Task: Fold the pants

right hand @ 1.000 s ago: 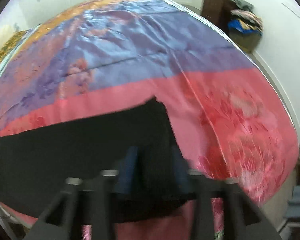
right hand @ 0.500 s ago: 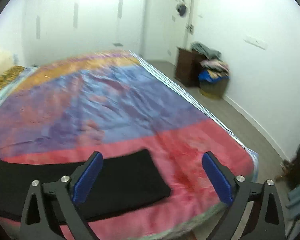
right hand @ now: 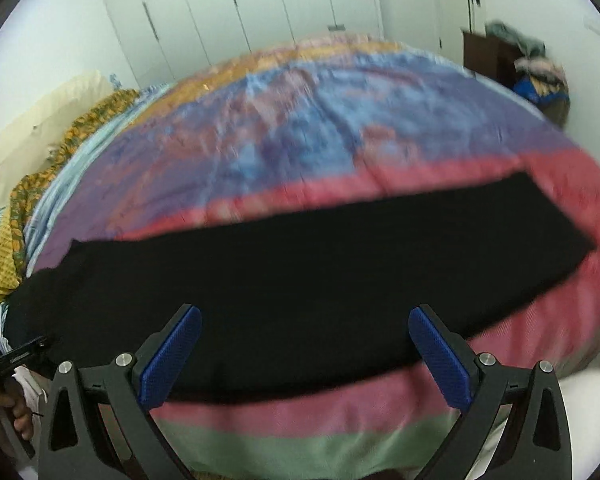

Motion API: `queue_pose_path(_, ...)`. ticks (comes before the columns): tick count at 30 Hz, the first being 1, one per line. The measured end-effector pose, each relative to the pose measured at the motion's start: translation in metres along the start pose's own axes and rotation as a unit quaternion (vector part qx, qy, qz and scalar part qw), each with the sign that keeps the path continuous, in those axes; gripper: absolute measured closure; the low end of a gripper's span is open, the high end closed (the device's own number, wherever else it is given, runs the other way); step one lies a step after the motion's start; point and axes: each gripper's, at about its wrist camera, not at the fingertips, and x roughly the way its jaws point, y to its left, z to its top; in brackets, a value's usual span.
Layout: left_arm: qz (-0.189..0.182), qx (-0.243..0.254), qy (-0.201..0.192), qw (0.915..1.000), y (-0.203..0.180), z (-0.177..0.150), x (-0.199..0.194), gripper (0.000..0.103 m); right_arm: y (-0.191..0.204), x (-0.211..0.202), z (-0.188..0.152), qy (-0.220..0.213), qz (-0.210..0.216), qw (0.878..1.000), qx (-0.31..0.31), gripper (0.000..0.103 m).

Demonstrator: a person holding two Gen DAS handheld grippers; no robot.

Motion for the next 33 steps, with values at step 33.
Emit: queue_pose_path(33,0.080,0.004,-0.033,0.9962,0.012,-0.008,-0.015,0.017,-0.016,-0.022,-0.006,-0.058,-0.017,0.997,0.036,0.001)
